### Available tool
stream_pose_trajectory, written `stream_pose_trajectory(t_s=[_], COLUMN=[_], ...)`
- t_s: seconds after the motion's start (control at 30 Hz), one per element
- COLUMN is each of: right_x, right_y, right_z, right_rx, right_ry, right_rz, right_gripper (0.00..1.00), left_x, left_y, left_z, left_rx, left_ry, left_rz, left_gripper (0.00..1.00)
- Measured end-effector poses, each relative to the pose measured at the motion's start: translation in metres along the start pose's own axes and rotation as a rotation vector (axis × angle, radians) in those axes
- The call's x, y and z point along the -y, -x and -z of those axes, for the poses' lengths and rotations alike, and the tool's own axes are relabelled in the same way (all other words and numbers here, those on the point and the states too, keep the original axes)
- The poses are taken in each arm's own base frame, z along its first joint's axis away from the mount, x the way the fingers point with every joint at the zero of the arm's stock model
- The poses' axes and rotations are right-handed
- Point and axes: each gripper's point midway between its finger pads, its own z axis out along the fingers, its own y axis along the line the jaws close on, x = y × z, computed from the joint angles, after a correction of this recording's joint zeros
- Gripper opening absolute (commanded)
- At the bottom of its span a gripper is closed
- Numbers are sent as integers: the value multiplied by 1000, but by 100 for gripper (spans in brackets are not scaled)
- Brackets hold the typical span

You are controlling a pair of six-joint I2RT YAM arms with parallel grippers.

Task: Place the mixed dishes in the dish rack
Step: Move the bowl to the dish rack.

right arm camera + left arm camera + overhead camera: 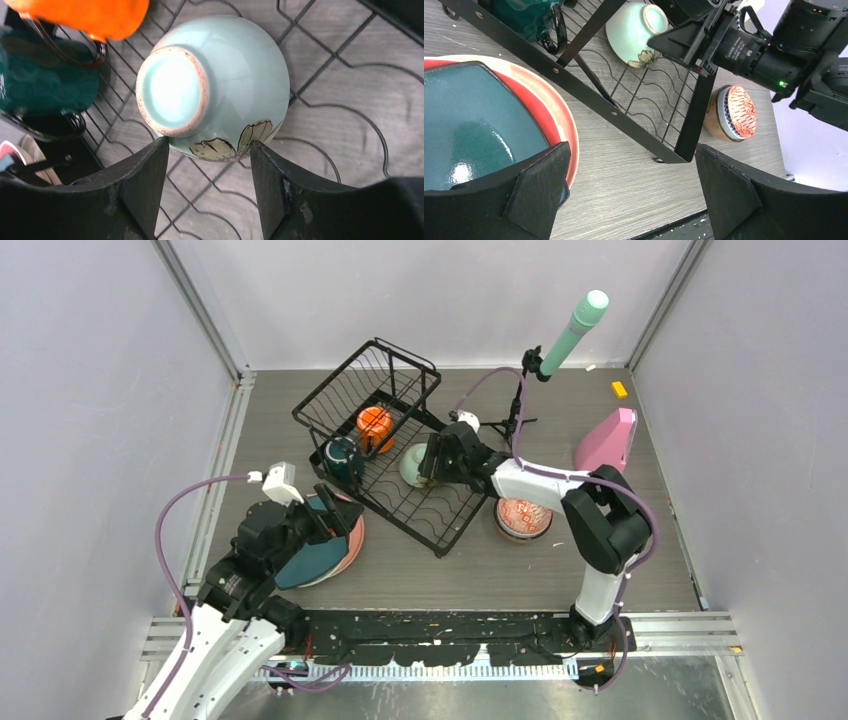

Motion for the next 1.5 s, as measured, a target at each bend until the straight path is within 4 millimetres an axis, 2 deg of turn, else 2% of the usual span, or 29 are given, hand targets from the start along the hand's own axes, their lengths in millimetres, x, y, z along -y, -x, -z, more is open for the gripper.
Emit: stream_pose_trajectory(t_s=[0.3, 0.53, 0.9, 1.07, 1.23, 1.3, 1.5], right_x=[0, 0, -7, -1, -4, -8, -29], right_y=[29, 40, 39, 31, 25, 27, 47], right_z=[-31, -42, -48, -48, -43, -35, 13], right_rx=[164, 231, 183, 121, 75, 68, 101], right_ry=[5, -1, 50, 55, 77, 93, 182], right_rz=[-101, -128, -117, -103, -87, -79, -71], right_gripper=[66, 66, 68, 71, 72, 72, 73], left_x=[0, -1, -1, 3, 11, 17, 28], left_y=[1, -1, -2, -6, -14, -14, -15], left_z=[3, 5, 6, 5, 1, -1, -5], left_rx=[6, 1, -3, -28, -80, -86, -104], left_ry=[-5, -1, -5, -25, -65, -90, -141], left_rz=[3, 3, 2, -3, -5, -5, -5], left_gripper=[99, 99, 99, 98, 98, 98, 98])
